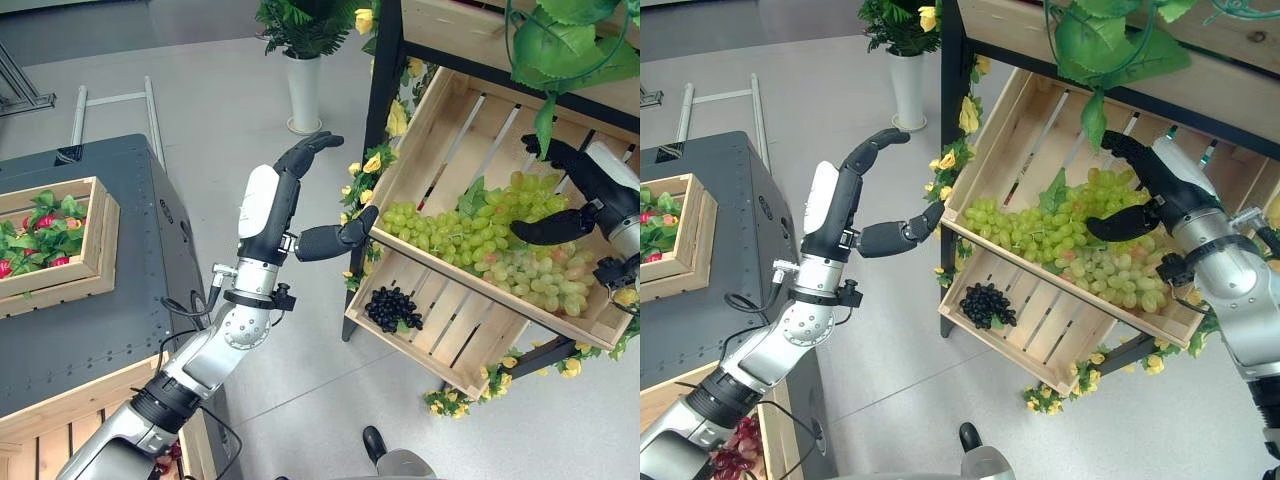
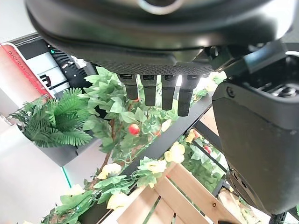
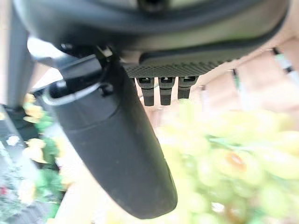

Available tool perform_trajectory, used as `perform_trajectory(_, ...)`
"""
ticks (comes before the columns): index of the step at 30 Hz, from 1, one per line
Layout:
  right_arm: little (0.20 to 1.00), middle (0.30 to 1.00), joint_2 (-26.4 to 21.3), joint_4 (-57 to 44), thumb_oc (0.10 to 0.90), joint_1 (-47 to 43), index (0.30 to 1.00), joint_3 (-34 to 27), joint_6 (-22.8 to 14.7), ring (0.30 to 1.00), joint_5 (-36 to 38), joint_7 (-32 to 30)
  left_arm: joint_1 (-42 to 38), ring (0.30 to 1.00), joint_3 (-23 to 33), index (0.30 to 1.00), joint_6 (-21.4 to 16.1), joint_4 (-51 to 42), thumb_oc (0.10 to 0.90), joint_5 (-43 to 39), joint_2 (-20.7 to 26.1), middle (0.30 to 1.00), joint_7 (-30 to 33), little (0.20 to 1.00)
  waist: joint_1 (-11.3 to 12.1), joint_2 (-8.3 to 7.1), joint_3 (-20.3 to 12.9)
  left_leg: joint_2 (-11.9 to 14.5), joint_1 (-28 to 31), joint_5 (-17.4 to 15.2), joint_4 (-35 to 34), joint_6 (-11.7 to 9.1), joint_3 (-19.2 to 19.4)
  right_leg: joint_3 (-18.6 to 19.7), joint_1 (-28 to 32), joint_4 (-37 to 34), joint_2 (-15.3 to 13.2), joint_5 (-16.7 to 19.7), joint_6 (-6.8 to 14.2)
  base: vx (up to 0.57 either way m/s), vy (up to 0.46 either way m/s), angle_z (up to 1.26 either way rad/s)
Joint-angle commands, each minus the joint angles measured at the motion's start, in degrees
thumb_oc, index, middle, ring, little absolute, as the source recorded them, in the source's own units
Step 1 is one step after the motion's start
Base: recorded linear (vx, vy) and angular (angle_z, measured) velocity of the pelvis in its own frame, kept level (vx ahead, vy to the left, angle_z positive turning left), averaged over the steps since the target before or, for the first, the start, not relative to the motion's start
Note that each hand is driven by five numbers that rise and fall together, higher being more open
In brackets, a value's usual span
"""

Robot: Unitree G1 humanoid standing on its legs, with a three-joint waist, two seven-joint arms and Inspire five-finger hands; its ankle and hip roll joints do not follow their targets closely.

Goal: Pick up the fruits from the basket on one side to the basket on the other side

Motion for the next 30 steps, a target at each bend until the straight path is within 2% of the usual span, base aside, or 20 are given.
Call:
perform_trajectory(1, 0.900, 0.900, -2.32, -4.55, 0.800, -3.73, 0.900, -7.49, -5.87, 0.900, 10.39, -5.07, -7.53, 0.900, 2.84, 0.900, -6.11, -2.19, 0.800, 2.43, 1.52, 0.900, 2.03, 0.900, 1.06, -0.37, -5.35, -0.32, 1.85, -6.30, 0.54, -0.10, -2.40, -2.41, 0.43, 0.06, 5.74, 0.13, 0.30, 0.00, 0.000, 0.00)
perform_trajectory(6, 0.900, 0.900, 4.10, -9.08, 0.800, -2.03, 0.900, -8.51, -6.67, 0.900, 13.71, -5.08, -6.59, 0.900, 4.25, 0.900, -7.50, -1.49, 0.800, 3.01, 0.78, 0.900, 2.20, 0.900, 1.72, 0.15, -5.14, -0.63, 1.91, -6.45, 0.54, 0.15, -3.25, -2.80, 0.79, 0.06, 5.44, -0.23, 0.12, -0.01, 0.034, -0.01)
perform_trajectory(9, 0.900, 0.900, 6.74, -10.49, 0.800, -2.95, 0.900, -7.99, -9.03, 0.900, 15.31, -5.50, -6.03, 0.900, 4.96, 0.900, -7.73, -0.96, 0.800, 3.34, 0.38, 0.900, 2.45, 0.900, 2.16, 0.41, -5.24, -0.67, 2.00, -6.49, 0.54, 0.26, -3.64, -3.18, 1.08, 0.06, 5.18, -0.40, 0.05, 0.01, 0.034, 0.00)
perform_trajectory(10, 0.900, 0.900, 9.25, -12.32, 0.800, -3.42, 0.900, -8.39, -9.73, 0.900, 17.31, -5.05, -5.45, 0.900, 5.62, 0.900, -7.84, -0.48, 0.800, 3.85, -0.26, 0.900, 2.64, 0.900, 2.67, 0.67, -5.34, -0.89, 1.92, -6.53, 0.54, 0.31, -4.41, -3.44, 1.35, 0.06, 5.01, -0.56, -0.03, 0.00, 0.000, 0.00)
perform_trajectory(17, 0.900, 0.900, 17.20, -16.83, 0.800, -2.94, 0.900, -7.09, -7.50, 0.900, 23.74, -2.62, -2.95, 0.900, 7.85, 0.900, -8.42, 0.96, 0.800, 7.62, -2.26, 0.900, 5.02, 0.900, 4.24, 1.15, -4.96, -1.58, 1.61, -6.33, 0.54, 0.55, -6.16, -5.06, 1.93, 0.06, 4.14, -0.76, -0.19, -0.01, 0.014, 0.03)
perform_trajectory(18, 0.900, 0.900, 20.27, -17.19, 0.800, -3.33, 0.900, -5.37, -7.44, 0.900, 26.13, -2.46, -2.30, 0.900, 8.57, 0.900, -8.38, 1.44, 0.800, 8.47, -2.62, 0.900, 6.04, 0.900, 5.28, 1.34, -4.84, -1.90, 1.42, -6.23, 0.54, 0.66, -7.14, -5.77, 2.19, 0.06, 3.85, -0.90, -0.38, 0.00, 0.000, 0.00)
perform_trajectory(22, 0.900, 0.900, 25.56, -17.23, 0.800, -4.53, 0.900, -1.91, -8.26, 0.900, 24.73, -3.73, -1.96, 0.900, 8.88, 0.900, -8.09, 2.74, 0.800, 10.52, -3.48, 0.900, 7.65, 0.900, 7.28, 1.37, -4.86, -2.53, 0.21, -5.37, 0.54, 0.78, -9.96, -7.49, 2.28, 0.06, 3.30, -0.64, -0.86, -0.02, -0.023, 0.12)
perform_trajectory(24, 0.900, 0.900, 27.74, -16.85, 0.800, -5.36, 0.900, -0.23, -8.25, 0.900, 22.10, -5.26, -1.98, 0.900, 8.92, 0.900, -6.90, 3.12, 0.800, 11.53, -3.62, 0.900, 8.91, 0.900, 8.15, 1.53, -4.69, -2.82, -0.07, -5.18, 0.54, 0.83, -11.07, -8.36, 2.46, 0.06, 3.06, -0.71, -1.02, 0.01, -0.025, 0.29)
perform_trajectory(27, 0.900, 0.900, 29.99, -16.62, 0.800, -6.15, 0.900, 2.24, -7.84, 0.900, 22.90, -3.09, -1.70, 0.900, 9.55, 0.900, -4.37, 4.07, 0.800, 12.12, -3.76, 0.900, 10.66, 0.900, 9.30, 1.83, -4.29, -3.20, -0.36, -4.77, 0.54, 0.92, -12.35, -9.47, 2.77, 0.06, 2.83, -0.74, -1.40, 0.02, -0.025, 0.26)
perform_trajectory(30, 0.900, 0.900, 32.20, -17.59, 0.800, -4.75, 0.900, 4.67, -6.61, 0.900, 25.53, -0.47, 1.27, 0.900, 12.56, 0.900, -2.64, 4.63, 0.800, 14.05, -3.32, 0.900, 10.84, 0.900, 11.18, 2.10, -3.79, -3.59, -0.47, -4.33, 0.54, 0.87, -13.22, -11.00, 3.47, 0.06, 2.40, -1.17, -1.90, 0.05, -0.029, 0.34)
